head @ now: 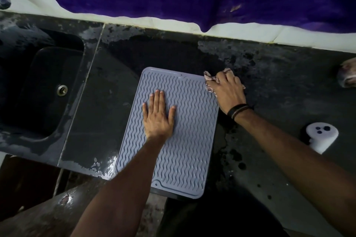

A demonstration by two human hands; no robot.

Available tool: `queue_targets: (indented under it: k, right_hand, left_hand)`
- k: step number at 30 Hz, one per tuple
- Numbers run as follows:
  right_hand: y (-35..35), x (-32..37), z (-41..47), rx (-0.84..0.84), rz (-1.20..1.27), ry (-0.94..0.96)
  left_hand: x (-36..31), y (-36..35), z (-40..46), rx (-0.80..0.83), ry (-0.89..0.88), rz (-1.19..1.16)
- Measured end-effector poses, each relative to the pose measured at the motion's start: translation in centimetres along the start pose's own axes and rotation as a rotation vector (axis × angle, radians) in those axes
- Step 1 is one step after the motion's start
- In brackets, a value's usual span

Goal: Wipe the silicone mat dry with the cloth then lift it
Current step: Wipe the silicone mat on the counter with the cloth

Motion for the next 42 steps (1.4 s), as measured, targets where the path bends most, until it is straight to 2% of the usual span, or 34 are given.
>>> queue_targets:
  k: [4,9,14,18,21,27,34,38,42]
  right_hand:
    - [-0.4,-0.2,-0.3,0.027,0.051,-0.029]
    - [1.5,1.3,2.7,-0.034,0.115,0.016]
    - [5.0,7.2,8.1,-0.15,0.112,0.218]
    - [5.2,11.0,12.4,-0.072,0.025,0.317]
    - [3.8,10.9,12.5,-0.035,-0.097,0.395]
    - [2.1,8.1,10.3,-0.059,-0.152,0.352]
    - [3.9,12.7,15.3,-0.087,-0.023,0.397]
    - [4.9,14.5,17.0,-0.081,-0.086,0.444]
    - [4.1,12.5,16.0,-0.087,-0.153,0.474]
  left_hand:
    - [0.0,-0.2,0.1,0.011,-0.006,0.026]
    - [0.1,-0.3,0.2,0.007,-0.005,0.023]
    - [0.2,-0.2,0.5,-0.009,-0.009,0.0]
    - [0.3,-0.3,0.5,-0.034,-0.004,-0.003]
    - [0.3,-0.4,0.5,-0.032,-0.011,-0.006]
    - [0.2,-0.4,0.5,-0.003,-0.027,-0.026]
    - [0.1,-0.6,0.7,0.031,-0.025,-0.018]
    - [0.2,-0.7,0.6,0.022,-0.012,-0.016]
    - [0.2,-0.5,0.5,0.013,-0.013,-0.022]
Point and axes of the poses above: each hand's wrist, its own z-axis towards the middle knuckle, its own y-axis out of the back of the hand, x = y × z, the point moved 9 cm from there along z, towards the middle knuckle, and after that the axes turned 15 degrees about y, right-handed, at the moved point
